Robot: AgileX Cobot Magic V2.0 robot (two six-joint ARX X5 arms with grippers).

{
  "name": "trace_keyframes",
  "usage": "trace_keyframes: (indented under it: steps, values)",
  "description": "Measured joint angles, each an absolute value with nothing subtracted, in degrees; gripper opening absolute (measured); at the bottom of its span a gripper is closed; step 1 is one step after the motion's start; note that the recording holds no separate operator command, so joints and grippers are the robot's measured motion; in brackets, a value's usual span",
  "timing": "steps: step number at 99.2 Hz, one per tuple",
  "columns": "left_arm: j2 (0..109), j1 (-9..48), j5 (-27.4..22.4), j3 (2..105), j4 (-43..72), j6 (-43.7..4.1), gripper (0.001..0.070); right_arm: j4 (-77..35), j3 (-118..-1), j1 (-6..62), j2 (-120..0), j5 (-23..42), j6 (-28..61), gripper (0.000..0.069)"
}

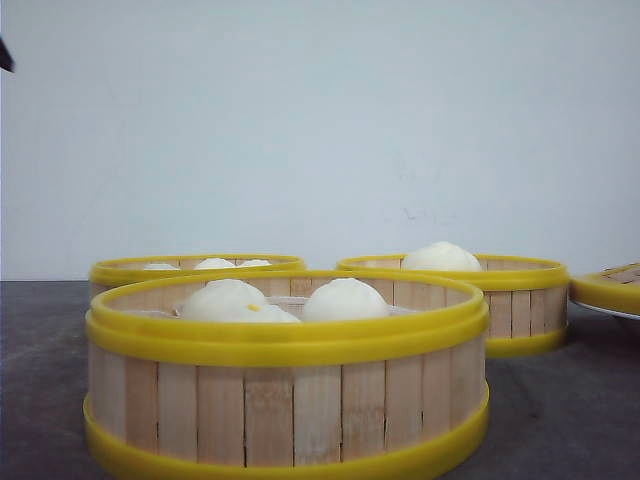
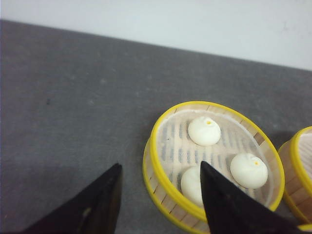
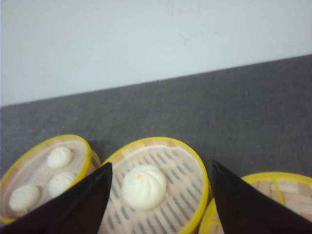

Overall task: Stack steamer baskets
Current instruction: 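Reach the left gripper to the rim of the farther bun-filled basket and grasp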

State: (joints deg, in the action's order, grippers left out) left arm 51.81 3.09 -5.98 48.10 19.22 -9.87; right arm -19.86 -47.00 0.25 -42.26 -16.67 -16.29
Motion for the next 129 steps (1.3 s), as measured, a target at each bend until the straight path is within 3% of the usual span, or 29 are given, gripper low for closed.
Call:
trace_keyframes:
  steps: [49, 65, 96, 129]
  values:
    - [86.4, 4.5, -6.0, 71.0, 27.6, -7.0, 0.0301, -25.5, -52.1, 1.1, -52.9, -16.1, -10.7, 0.0398]
    - [94.1, 4.7, -6.0, 74.8, 29.3, -7.0, 0.0301, -25.0, -52.1, 1.9, -53.3, -16.1, -9.8, 0.0355]
    - [100.6, 7.4, -5.9, 75.8, 27.3, -6.5, 0.0301, -25.0, -52.1, 3.0, -53.4, -14.7, -8.9, 0.0346]
    - [104.1, 7.9, -2.2, 76.0, 27.0, -6.0, 0.0300, -25.0, -52.1, 4.8, -53.4, -14.7, -8.8, 0.0346]
